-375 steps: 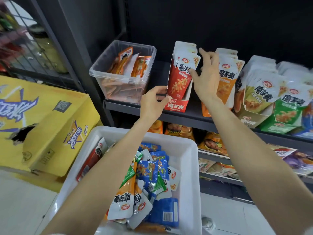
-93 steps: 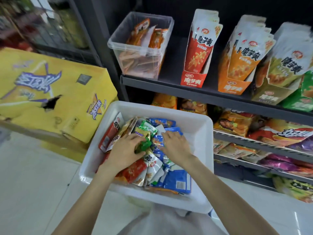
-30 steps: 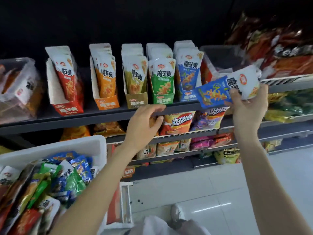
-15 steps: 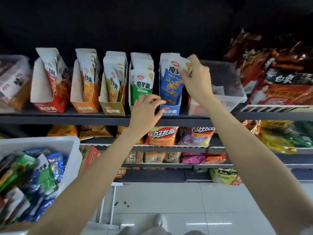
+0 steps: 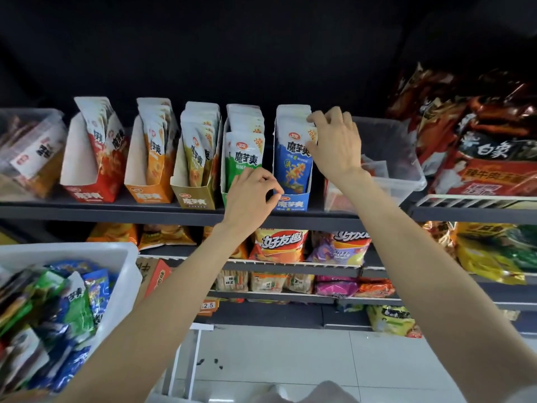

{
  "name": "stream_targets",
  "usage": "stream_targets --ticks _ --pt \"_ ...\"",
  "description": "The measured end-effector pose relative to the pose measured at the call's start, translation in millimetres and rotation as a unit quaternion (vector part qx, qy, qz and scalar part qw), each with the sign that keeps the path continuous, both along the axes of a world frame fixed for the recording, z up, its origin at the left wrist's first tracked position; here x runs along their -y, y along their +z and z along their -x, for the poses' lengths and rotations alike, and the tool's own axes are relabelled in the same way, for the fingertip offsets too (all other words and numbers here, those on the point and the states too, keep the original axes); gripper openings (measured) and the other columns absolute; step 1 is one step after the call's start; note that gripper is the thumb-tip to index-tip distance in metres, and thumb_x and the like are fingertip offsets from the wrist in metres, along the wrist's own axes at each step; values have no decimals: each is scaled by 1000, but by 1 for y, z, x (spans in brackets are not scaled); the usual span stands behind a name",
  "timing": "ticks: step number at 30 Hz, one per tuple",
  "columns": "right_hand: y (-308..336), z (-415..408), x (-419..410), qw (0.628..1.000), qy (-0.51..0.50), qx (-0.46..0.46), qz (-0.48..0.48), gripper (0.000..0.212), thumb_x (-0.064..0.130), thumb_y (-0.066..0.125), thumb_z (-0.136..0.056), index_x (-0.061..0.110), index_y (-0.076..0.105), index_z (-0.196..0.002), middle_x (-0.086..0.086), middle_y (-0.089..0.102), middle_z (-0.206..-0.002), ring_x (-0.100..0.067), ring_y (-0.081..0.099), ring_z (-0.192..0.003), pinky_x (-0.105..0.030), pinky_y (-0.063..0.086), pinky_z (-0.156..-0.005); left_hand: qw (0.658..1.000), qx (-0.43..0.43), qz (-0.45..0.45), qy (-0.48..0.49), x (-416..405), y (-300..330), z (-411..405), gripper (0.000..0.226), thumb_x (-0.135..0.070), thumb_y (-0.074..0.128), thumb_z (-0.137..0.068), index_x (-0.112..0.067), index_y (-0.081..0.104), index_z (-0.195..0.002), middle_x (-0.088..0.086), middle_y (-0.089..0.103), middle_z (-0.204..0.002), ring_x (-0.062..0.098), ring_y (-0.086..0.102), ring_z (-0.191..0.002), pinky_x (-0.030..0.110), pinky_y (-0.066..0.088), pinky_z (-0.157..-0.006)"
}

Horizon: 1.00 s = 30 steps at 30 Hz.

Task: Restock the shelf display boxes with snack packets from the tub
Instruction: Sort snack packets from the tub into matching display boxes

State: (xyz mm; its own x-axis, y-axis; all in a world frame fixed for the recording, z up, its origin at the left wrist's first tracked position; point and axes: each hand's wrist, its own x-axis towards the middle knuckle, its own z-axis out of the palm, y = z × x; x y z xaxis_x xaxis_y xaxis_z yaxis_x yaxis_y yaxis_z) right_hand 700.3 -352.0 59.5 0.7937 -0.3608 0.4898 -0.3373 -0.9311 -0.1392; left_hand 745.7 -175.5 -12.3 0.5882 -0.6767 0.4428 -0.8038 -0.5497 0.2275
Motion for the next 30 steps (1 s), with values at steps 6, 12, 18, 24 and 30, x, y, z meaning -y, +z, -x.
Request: stream_targets --ticks 6,12,18,24,30 --pt "-5 51 -40 976 94 159 -115 25 10 59 -88 12 61 -113 -6 59 -110 -18 52 -98 -24 37 -82 992 -62 108 -19 -19 6 14 25 -34 53 -92 -23 66 -111 -7 65 -106 14 57 -101 33 45 -89" --pt "-28 80 -121 896 212 147 -361 13 14 57 -93 19 64 -103 10 66 -87 -1 60 -78 -13 47 -69 936 -157 316 19 -94 25 57 20 -29 50 -93 -22 68 -99 -17 64 -75 4 63 -71 19 48 -70" --pt "-84 67 -202 934 327 83 -116 15 11 57 -89 12 68 -99 -2 67 -88 -19 63 -79 -30 54 -62 950 -100 285 80 -210 3 75 19 -18 49 -92 -14 67 -98 -13 63 -88 1 58 -85 15 42 -79" --pt "-126 44 -293 915 386 -20 -113 18 10 56 -83 13 68 -96 -2 66 -90 -23 61 -86 -33 54 -64 980 -92 49 169 -350 -54 40 28 -27 51 -85 -16 69 -103 -1 67 -99 21 57 -93 31 42 -91" --pt "-141 1 -394 901 364 -139 -191 23 17 57 -90 18 65 -111 0 64 -106 -21 60 -98 -28 45 -78 944 -184 -15 275 -466 -73 -15 43 -37 49 -76 -17 66 -111 8 66 -106 33 58 -97 36 41 -88"
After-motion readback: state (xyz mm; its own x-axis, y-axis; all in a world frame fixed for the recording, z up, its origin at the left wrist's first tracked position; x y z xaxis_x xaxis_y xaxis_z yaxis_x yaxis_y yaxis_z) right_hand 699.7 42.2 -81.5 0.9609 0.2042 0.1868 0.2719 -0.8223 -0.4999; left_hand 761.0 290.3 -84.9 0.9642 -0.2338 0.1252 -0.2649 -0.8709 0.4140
